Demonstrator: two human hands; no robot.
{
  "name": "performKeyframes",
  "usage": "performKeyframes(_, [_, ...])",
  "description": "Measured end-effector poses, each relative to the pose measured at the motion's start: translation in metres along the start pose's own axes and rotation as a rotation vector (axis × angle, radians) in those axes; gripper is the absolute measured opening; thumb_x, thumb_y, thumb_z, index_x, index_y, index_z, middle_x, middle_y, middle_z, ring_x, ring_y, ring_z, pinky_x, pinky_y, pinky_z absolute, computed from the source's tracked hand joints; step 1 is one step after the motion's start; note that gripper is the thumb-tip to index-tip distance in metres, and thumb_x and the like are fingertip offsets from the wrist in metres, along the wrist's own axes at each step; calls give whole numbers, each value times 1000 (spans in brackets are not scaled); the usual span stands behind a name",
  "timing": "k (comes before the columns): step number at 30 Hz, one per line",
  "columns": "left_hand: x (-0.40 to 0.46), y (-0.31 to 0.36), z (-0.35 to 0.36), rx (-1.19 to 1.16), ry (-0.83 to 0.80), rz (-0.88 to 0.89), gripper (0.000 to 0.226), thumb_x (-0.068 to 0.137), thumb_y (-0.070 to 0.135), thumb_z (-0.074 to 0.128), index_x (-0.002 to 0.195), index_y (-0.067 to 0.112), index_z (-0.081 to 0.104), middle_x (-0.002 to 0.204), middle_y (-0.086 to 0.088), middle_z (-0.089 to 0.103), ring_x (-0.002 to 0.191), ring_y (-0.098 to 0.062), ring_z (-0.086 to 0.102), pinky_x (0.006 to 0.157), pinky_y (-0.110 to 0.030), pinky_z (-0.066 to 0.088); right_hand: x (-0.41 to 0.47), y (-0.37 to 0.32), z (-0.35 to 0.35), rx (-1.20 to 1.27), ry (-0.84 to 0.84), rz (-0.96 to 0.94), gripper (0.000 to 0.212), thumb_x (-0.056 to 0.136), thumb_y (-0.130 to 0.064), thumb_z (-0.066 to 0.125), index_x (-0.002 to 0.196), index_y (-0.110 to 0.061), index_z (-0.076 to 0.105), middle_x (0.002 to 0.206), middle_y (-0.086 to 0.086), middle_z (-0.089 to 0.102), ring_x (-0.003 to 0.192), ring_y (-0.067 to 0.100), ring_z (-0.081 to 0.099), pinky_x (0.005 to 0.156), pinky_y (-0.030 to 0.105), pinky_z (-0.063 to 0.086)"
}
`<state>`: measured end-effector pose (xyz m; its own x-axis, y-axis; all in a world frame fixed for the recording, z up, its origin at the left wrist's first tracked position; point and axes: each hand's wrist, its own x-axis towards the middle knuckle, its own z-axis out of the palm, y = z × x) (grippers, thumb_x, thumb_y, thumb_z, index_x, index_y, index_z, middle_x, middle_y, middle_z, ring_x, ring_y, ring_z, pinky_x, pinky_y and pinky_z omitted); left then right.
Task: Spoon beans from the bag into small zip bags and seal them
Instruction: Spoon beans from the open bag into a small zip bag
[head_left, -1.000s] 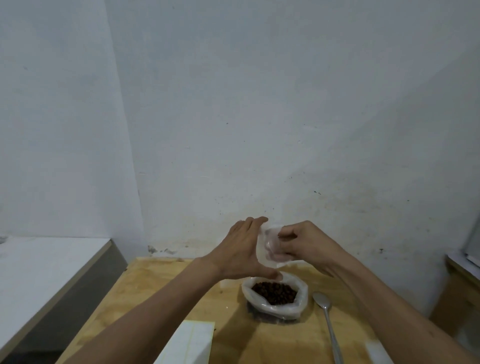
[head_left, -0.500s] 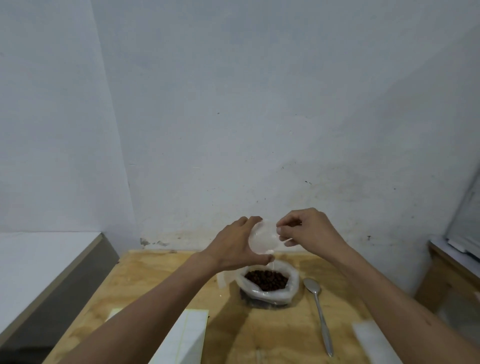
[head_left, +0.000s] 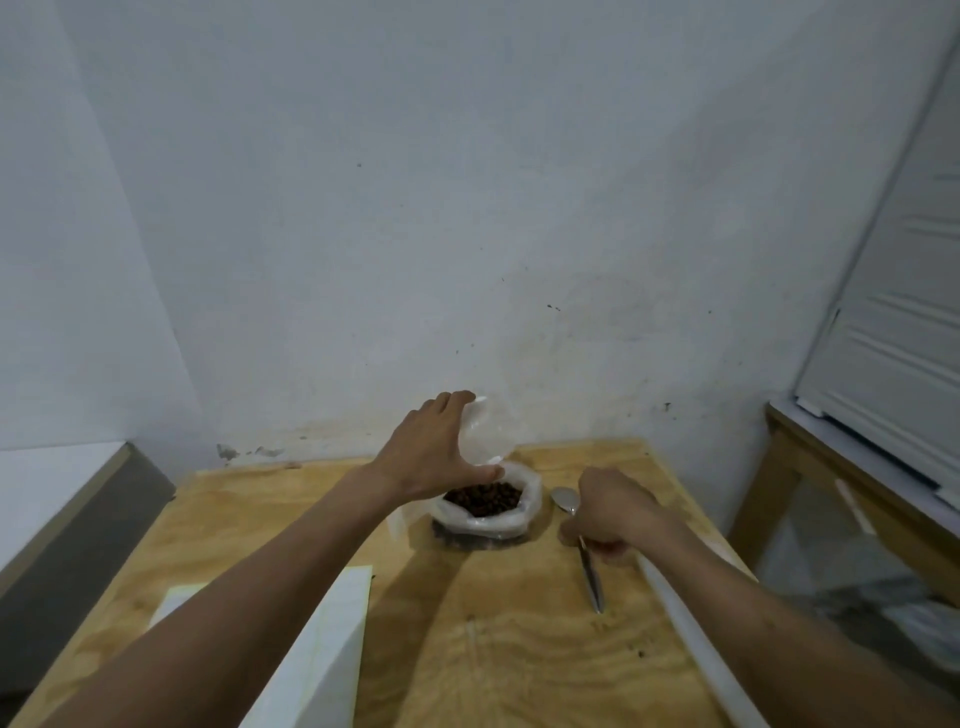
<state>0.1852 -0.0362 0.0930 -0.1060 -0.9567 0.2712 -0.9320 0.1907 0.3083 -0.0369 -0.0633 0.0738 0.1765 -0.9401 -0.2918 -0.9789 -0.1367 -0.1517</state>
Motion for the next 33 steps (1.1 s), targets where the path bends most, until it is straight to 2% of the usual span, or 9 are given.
performKeyframes(4, [-4, -4, -3, -14, 5, -7, 98, 79, 61, 76, 155, 17, 31, 154, -3, 42, 134, -23, 46, 105, -33, 37, -1, 0, 1, 6, 22, 15, 21, 86, -16, 66, 67, -12, 57, 57, 3, 62, 45, 19, 61, 50, 26, 52])
performKeyframes(9, [-12, -19, -6, 2, -11, -47, 97, 80, 61, 75, 154, 18, 30, 151, -3, 43, 131, -23, 47, 102, -32, 37, 1, 5, -29, 38, 229, 37, 39, 97, -42, 58, 71, -13, 59, 65, 3, 61, 58, 22, 62, 56, 26, 45])
performKeyframes(13, [-15, -27, -7, 5, -32, -78, 98, 79, 62, 75, 155, 18, 30, 150, -3, 43, 131, -24, 46, 104, -33, 38, 1, 5, -58, 156, 317, -64, 26, 97, -36, 62, 92, -18, 79, 83, 3, 71, 68, 21, 64, 61, 28, 50])
performKeyframes(17, [-18, -31, -3, 6, -53, -89, 98, 79, 62, 75, 154, 17, 30, 150, -4, 44, 129, -23, 48, 102, -32, 38, -5, -12, -68, 285, 221, -133, 40, 93, -35, 61, 95, 1, 78, 62, 4, 58, 49, 17, 47, 53, 25, 38])
performKeyframes(22, [-24, -37, 1, 29, -81, -89, 99, 79, 65, 74, 154, 17, 30, 149, -5, 45, 128, -25, 49, 103, -35, 40, -8, -22, -64, 302, 144, -139, 27, 86, -21, 69, 71, 0, 78, 57, 7, 71, 43, 15, 54, 52, 24, 49])
performKeyframes(26, [-25, -45, 2, 25, -145, -107, 104, 75, 65, 76, 155, 18, 28, 151, -4, 43, 131, -25, 46, 105, -37, 40, 0, -19, -61, 421, 327, -130, 26, 82, -25, 80, 66, -4, 77, 57, 7, 73, 50, 19, 69, 56, 28, 55])
performKeyframes(29, [-25, -49, 2, 25, -218, -114, 109, 71, 67, 79, 155, 19, 29, 152, -3, 43, 132, -25, 44, 106, -39, 41, 6, -16, -53, 392, 440, -174, 33, 86, -30, 76, 64, -5, 76, 56, 8, 71, 51, 24, 69, 58, 35, 59])
performKeyframes(31, [-25, -49, 4, 19, -234, -121, 109, 70, 65, 81, 154, 19, 30, 150, -3, 44, 131, -25, 45, 106, -39, 41, 11, -17, -44, 342, 472, -176, 42, 89, -32, 72, 65, 2, 73, 54, 12, 68, 51, 29, 67, 54, 35, 56])
performKeyframes(33, [-25, -48, 9, 10, -241, -132, 107, 70, 63, 82, 153, 19, 32, 148, -2, 46, 129, -24, 47, 104, -38, 43, 14, -20, -34, 345, 463, -167, 46, 91, -32, 70, 63, 4, 70, 49, 10, 61, 48, 28, 62, 50, 29, 46])
